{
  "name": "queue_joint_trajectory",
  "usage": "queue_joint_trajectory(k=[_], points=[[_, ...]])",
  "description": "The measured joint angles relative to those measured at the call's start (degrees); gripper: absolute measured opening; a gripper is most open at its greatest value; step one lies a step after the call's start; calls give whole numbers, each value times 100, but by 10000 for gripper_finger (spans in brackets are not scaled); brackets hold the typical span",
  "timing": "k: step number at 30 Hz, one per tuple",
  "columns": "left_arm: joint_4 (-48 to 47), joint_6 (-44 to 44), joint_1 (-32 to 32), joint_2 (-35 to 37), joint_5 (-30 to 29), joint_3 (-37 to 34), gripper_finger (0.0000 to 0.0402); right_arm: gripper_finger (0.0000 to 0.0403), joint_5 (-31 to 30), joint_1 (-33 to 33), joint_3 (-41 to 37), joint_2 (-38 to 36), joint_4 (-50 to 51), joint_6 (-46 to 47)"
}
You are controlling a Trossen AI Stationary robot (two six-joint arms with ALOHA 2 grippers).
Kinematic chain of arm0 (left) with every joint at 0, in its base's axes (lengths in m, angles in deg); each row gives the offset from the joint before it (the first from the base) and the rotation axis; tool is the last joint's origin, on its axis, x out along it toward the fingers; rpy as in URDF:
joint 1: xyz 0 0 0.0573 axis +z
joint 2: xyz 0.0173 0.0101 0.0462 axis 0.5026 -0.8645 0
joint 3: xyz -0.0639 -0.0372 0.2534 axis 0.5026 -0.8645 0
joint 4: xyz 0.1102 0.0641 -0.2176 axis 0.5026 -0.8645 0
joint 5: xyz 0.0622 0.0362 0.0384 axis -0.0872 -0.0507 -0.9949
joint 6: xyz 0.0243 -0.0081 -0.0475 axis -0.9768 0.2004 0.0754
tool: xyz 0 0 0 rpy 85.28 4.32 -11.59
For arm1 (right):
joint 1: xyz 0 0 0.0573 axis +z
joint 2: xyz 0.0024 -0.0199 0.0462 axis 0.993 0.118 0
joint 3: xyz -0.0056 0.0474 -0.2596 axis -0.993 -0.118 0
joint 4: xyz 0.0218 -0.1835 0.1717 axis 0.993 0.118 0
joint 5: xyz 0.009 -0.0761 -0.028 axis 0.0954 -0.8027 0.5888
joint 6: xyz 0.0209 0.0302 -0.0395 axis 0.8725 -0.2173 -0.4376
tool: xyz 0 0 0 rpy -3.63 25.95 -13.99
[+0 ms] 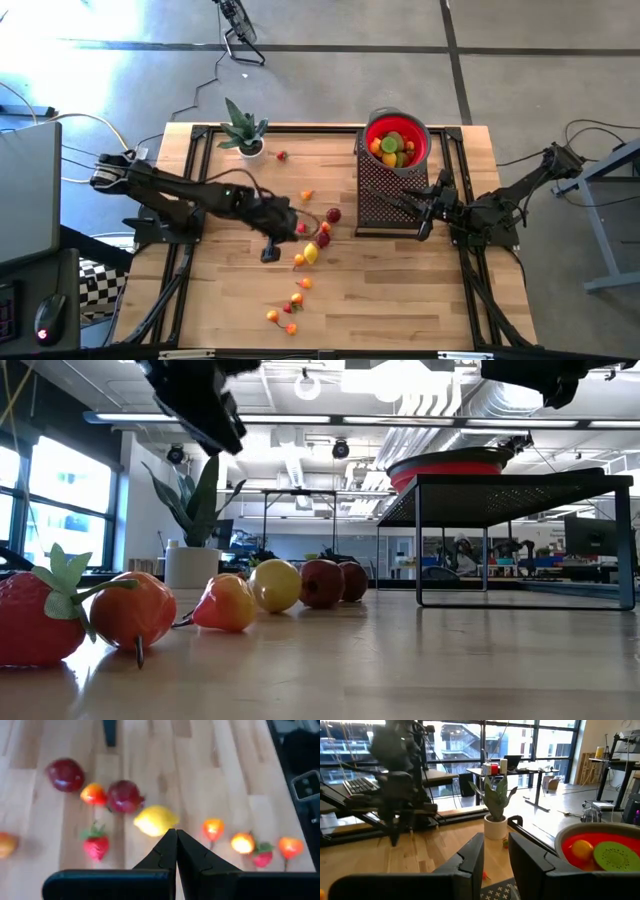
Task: Pick & Place Fruit
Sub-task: Put the strawberry into the strainer bowl on the shelf
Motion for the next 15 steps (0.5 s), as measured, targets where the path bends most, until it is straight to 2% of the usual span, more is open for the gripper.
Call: queue_joint_trajectory(k=[10,15], points=[[41,733,-1084,-2,-1004,-22,1,81,31,0,0,3,-108,31],[70,704,-1312,-2,-1077,-20,1,81,46,0,0,2,-88,394]])
